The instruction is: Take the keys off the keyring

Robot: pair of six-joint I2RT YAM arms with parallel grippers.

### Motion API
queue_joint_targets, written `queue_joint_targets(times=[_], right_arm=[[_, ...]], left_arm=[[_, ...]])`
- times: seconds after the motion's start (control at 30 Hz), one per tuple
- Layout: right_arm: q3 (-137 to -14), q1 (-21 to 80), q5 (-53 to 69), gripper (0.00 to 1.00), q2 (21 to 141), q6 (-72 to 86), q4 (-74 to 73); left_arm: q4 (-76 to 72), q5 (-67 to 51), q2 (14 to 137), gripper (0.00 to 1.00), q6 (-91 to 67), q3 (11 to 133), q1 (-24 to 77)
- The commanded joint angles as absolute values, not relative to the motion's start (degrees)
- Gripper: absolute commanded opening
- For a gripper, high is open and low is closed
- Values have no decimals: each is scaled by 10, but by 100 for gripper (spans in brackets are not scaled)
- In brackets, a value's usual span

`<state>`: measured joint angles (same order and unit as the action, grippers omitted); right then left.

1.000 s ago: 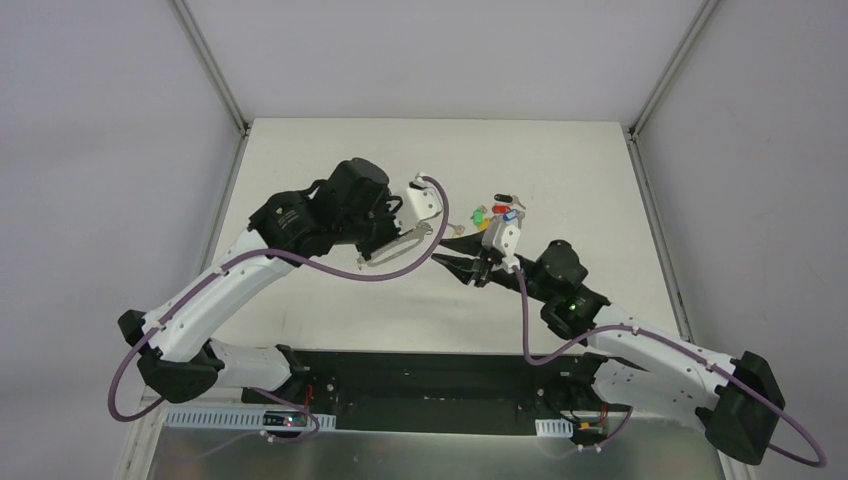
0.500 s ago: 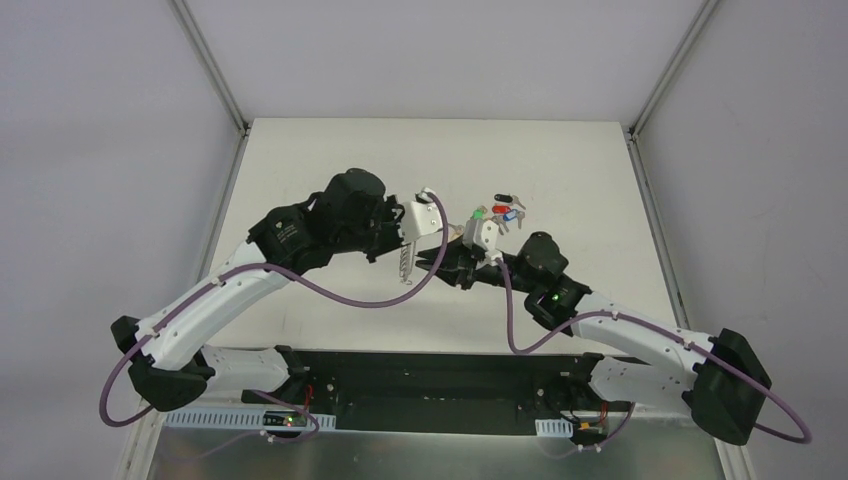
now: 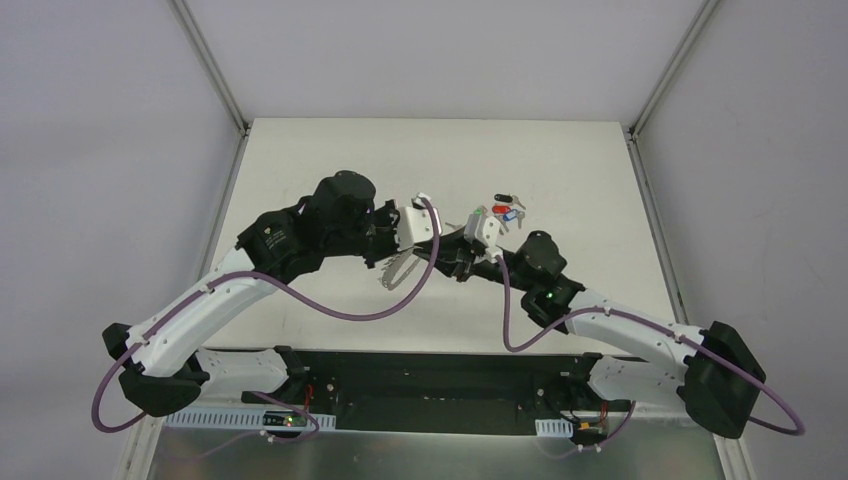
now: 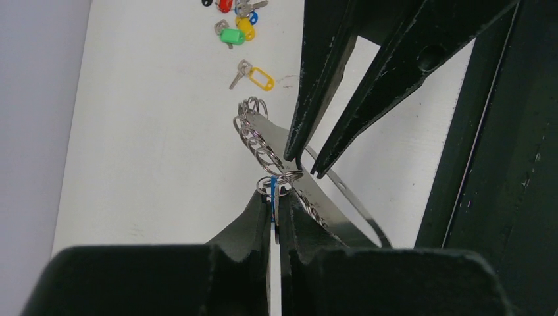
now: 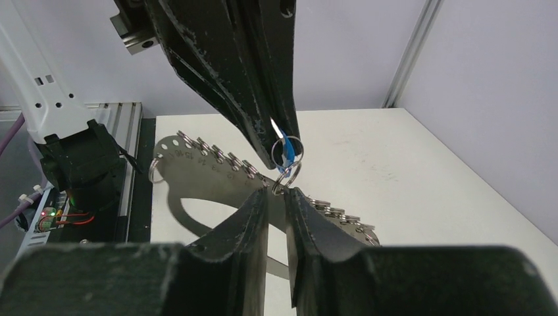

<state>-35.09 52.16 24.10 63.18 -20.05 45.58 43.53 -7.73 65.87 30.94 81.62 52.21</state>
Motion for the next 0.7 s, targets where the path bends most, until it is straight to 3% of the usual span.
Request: queue_joint_targets(times=[0.0, 0.23, 0.33, 0.37, 0.67], right_arm=[[-382, 525, 243, 22, 638, -197, 509], [-388, 531, 245, 23, 649, -190, 517], [-384, 531, 229, 2, 644, -193, 511], [-381, 531, 226, 0, 640, -195, 504], [-342, 531, 237, 0, 584, -202, 470]], left_arm=[[410, -106, 645, 0, 306, 820, 532], [410, -112, 647, 0, 297, 824, 534], [410, -107, 644, 0, 296, 823, 534], [410, -100, 642, 0, 295, 823, 534], [409, -56, 639, 0, 285, 818, 534]])
